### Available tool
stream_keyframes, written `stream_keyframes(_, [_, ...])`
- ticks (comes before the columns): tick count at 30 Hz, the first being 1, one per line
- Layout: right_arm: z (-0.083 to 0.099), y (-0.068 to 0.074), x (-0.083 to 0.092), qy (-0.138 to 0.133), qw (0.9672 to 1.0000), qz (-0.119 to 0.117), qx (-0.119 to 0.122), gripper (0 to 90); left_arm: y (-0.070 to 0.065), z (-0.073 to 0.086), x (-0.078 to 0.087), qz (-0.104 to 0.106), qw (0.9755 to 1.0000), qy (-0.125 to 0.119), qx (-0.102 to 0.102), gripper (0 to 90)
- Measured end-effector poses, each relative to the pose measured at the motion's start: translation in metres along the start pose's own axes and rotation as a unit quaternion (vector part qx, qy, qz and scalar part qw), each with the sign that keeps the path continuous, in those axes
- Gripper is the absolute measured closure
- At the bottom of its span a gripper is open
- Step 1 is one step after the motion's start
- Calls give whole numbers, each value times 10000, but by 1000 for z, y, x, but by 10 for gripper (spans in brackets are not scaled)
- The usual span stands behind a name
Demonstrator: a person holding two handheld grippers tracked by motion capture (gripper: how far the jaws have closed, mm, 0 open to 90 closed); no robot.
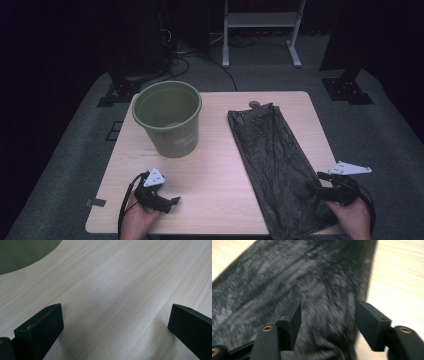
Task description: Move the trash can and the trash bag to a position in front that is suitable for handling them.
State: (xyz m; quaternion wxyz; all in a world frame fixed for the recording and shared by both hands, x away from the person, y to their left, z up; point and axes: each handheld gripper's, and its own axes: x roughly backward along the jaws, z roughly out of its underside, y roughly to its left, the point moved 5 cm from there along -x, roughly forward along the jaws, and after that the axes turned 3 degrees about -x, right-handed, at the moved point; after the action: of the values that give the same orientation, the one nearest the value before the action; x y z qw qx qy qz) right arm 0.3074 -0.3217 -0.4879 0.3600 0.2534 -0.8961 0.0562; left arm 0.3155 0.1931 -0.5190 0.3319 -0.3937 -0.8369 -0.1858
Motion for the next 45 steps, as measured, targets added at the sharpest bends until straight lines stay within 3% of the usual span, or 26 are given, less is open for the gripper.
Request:
stream_keyframes(5, [-19,14,-18,54,9996,-208,155,282,0,0,0,-1,10000,0,-1,0])
stream_keyframes(8, [-31,24,-40,174,9991,-244,313,282,0,0,0,-1,10000,2,-1,0])
stream_keyframes(19, [-37,30,-78,514,9977,-244,382,334,0,0,0,0,10000,0,0,0])
stream_keyframes(20, [-37,30,-79,491,9977,-184,418,355,0,0,0,0,10000,0,0,0])
stream_keyframes(21, [-36,30,-77,443,9979,-196,422,486,0,0,0,-1,10000,0,1,0])
stream_keyframes(23, [-36,29,-76,399,9981,-198,426,536,0,0,0,0,10000,-1,0,0])
stream_keyframes(25, [-34,27,-73,340,9981,-236,459,687,0,0,0,0,10000,0,0,0])
stream_keyframes(26, [-32,25,-71,346,9980,-265,465,837,0,0,0,-1,10000,0,0,0])
stream_keyframes(29, [-30,23,-69,342,9976,-278,528,899,0,0,0,-1,10000,-1,0,0])
stream_keyframes(33, [-22,21,-58,448,9966,-227,657,900,0,0,0,-1,10000,0,0,0])
stream_keyframes(37, [-13,18,-49,385,9966,-237,688,896,0,0,0,-1,10000,0,0,0])
stream_keyframes(38, [-7,13,-44,238,9974,-204,642,807,0,0,0,-2,10000,-1,-1,0])
stream_keyframes(40, [-5,11,-43,149,9978,-212,614,778,0,0,0,-2,10000,-2,-1,0])
stream_keyframes(43, [2,3,-41,-136,9987,-260,424,610,0,0,0,5,10000,-4,-4,0])
stream_keyframes(44, [3,2,-40,-180,9986,-388,322,544,0,0,0,5,10000,-3,-3,0])
stream_keyframes(45, [3,1,-40,-171,9987,-351,316,481,0,0,0,5,10000,-3,-4,0])
